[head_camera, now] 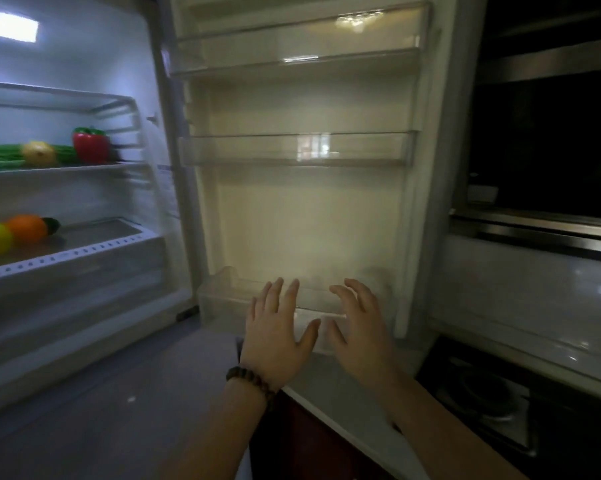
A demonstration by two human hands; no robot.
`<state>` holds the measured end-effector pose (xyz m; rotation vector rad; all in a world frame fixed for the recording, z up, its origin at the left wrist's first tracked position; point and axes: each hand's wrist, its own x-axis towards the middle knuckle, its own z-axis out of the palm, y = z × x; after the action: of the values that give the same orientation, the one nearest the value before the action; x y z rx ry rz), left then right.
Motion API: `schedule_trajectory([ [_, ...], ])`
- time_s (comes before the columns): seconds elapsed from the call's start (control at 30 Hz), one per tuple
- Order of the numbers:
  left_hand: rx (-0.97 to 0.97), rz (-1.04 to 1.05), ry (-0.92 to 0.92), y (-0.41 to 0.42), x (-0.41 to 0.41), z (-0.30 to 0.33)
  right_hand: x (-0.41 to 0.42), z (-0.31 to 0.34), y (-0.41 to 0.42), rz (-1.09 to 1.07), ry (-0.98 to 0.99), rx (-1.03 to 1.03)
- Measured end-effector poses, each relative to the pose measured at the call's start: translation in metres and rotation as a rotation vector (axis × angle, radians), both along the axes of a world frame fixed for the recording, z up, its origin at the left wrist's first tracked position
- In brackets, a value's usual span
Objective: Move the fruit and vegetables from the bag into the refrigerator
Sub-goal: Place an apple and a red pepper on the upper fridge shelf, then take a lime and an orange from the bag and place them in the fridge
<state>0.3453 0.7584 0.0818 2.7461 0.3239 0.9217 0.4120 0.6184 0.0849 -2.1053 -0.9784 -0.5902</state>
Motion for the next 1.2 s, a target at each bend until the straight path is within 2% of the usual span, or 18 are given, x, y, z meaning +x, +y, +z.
schedule_trajectory([
  [0.27, 0.027, -0.389, 0.01, -0.103, 0.039, -0.016, -0.009, -0.037, -0.114, -0.304, 0.12, -0.019],
  [0.53, -0.026, -0.763, 0.119, -0.246, 0.055, -0.046, -0.059, -0.076, -0.269, -0.802, 0.239, 0.011],
  [0.83, 0.093, -1.06, 0.299, -0.409, 0.017, -0.09, -0.165, -0.111, -0.4, -1.255, 0.376, 0.122],
  [1.2, 0.155, -1.38, 0.31, -0.607, -0.056, -0.11, -0.295, -0.123, -0.566, -1.601, 0.409, 0.225],
])
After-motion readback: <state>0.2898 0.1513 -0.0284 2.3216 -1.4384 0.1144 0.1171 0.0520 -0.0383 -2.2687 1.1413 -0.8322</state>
